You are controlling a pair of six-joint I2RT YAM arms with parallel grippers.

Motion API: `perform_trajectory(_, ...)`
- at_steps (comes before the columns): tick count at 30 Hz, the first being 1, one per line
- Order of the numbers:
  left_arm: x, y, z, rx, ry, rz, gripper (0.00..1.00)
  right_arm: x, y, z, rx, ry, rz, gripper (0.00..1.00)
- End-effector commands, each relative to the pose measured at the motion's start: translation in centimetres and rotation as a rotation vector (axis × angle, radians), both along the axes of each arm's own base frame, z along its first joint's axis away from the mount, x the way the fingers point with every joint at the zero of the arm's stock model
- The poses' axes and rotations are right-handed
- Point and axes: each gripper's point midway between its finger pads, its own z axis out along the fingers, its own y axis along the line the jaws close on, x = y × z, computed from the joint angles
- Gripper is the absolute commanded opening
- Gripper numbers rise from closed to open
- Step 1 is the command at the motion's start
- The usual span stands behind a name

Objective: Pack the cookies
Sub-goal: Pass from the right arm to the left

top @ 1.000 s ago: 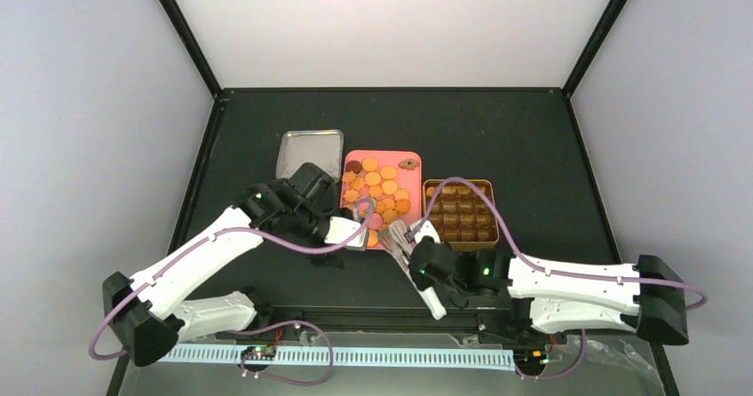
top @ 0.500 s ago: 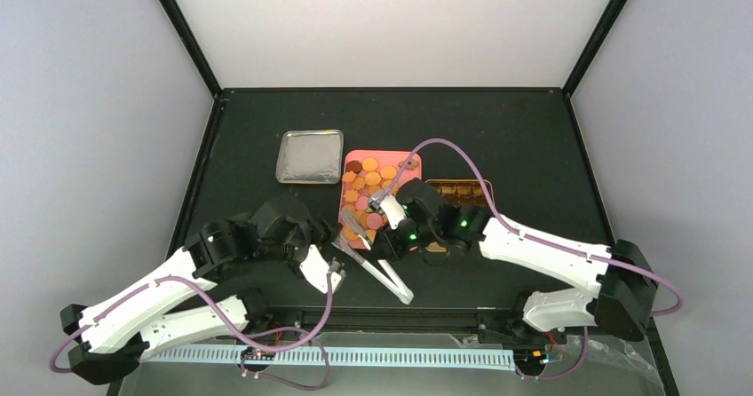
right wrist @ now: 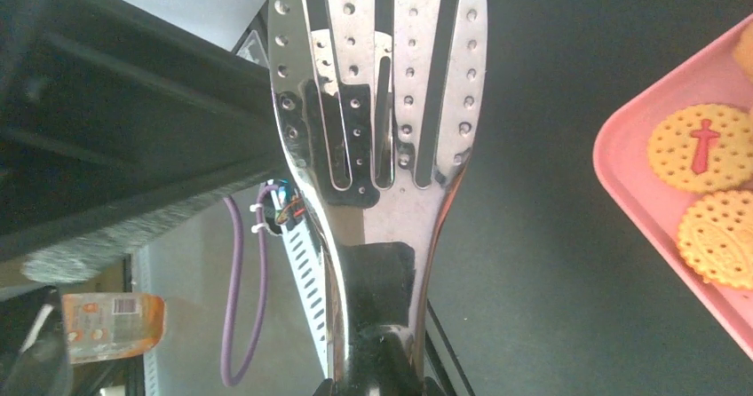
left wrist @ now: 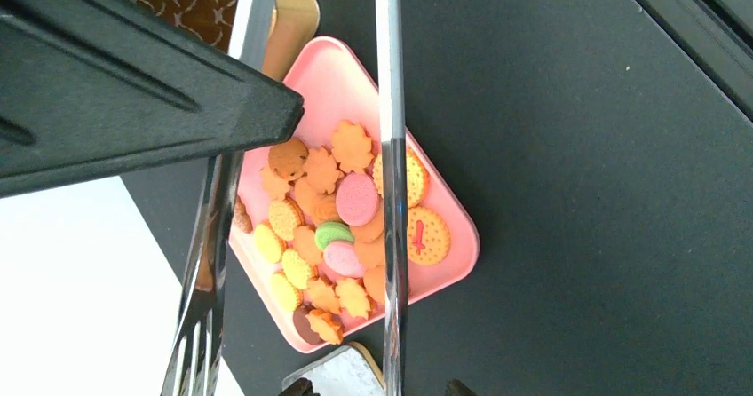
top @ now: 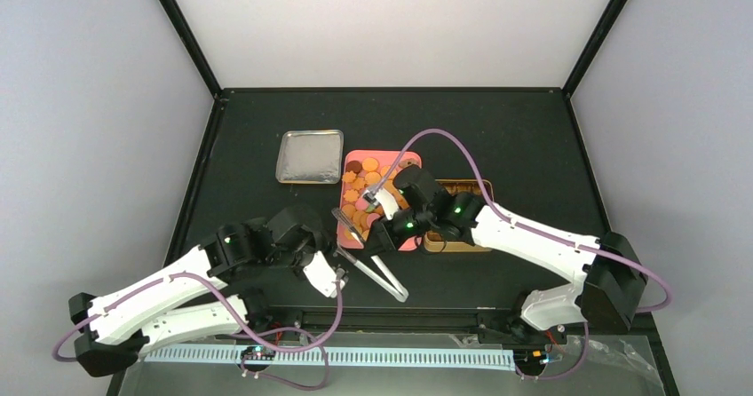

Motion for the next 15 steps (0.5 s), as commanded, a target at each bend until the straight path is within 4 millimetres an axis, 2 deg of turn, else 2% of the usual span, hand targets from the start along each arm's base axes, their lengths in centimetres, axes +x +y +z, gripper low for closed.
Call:
perform_trajectory(1, 0.8, -0.1, -0.8, 0.044, -0.02, 0.02, 0.36, -0.4, 0.9, 2.1, 0.064, 0.028, 0.042, 0.01)
perform_trajectory(3, 0.9, 0.1, -1.5, 0.074, -0.001, 0.033, 0.29, -0.5, 1.0, 2.1, 0.068, 0.034, 0.049, 0.01)
perform_trajectory(7, 1.7, 0.0, -2.2, 0.114, 0.003, 0.078, 0.04, -0.5, 1.0, 1.8, 0.047, 0.038, 0.055, 0.01)
perform_trajectory(11, 1.6, -0.7, -1.7, 0.076, 0.041, 0.106, 0.02, 0.3, 0.8, 1.9, 0.04, 0.019, 0.025, 0.07)
perform_trajectory(12, 1.5, -1.0, -1.3, 0.05, 0.059, 0.123, 0.02, 0.8, 0.5, 1.9, 0.034, 0.011, 0.006, 0.1)
perform_trajectory(13, 1.5, -1.3, -0.9, 0.017, 0.095, 0.158, 0.02, 1.3, 0.2, 1.9, 0.027, -0.001, -0.017, 0.18)
perform_trajectory(14, 1.3, -1.6, -0.5, -0.01, 0.135, 0.182, 0.01, 2.2, -0.3, 1.9, 0.022, -0.014, -0.05, 0.32)
perform_trajectory(15, 1.0, -2.0, -0.1, -0.038, 0.19, 0.211, 0.02, 2.7, -0.7, 2.3, 0.029, -0.03, -0.077, 0.4)
